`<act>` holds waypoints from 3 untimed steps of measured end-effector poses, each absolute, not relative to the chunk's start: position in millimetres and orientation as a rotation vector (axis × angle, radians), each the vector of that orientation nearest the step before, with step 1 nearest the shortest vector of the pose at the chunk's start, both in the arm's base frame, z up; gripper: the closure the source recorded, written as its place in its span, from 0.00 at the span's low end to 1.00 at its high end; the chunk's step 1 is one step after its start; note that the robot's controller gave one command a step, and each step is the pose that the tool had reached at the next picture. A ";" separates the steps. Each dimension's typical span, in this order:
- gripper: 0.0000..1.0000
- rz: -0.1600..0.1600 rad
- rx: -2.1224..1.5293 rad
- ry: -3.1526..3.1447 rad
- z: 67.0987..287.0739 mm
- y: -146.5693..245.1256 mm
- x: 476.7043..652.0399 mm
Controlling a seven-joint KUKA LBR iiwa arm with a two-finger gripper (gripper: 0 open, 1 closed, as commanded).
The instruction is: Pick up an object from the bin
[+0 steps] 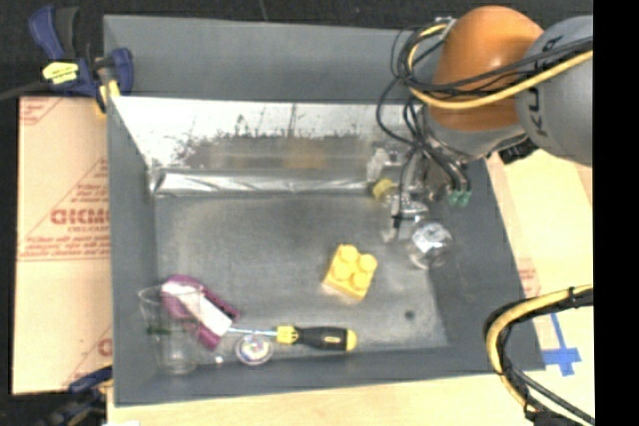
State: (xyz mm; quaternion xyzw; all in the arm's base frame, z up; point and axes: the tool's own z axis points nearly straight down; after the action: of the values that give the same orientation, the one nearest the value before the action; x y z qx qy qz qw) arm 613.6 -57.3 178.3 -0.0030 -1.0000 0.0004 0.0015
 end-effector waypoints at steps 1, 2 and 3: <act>0.00 0.002 -0.008 -3.145 183.3 -57.2 614.6; 0.00 0.002 0.237 -3.137 131.4 -44.5 590.9; 0.00 0.001 -0.167 -3.146 129.6 -35.4 556.7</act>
Offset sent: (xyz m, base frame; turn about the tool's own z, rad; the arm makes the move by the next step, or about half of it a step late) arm -0.0513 0.0277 -0.1083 -0.3305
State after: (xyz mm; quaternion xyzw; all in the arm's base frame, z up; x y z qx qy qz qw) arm 556.7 -35.4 129.6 -0.0531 -0.9986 0.0002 -0.0044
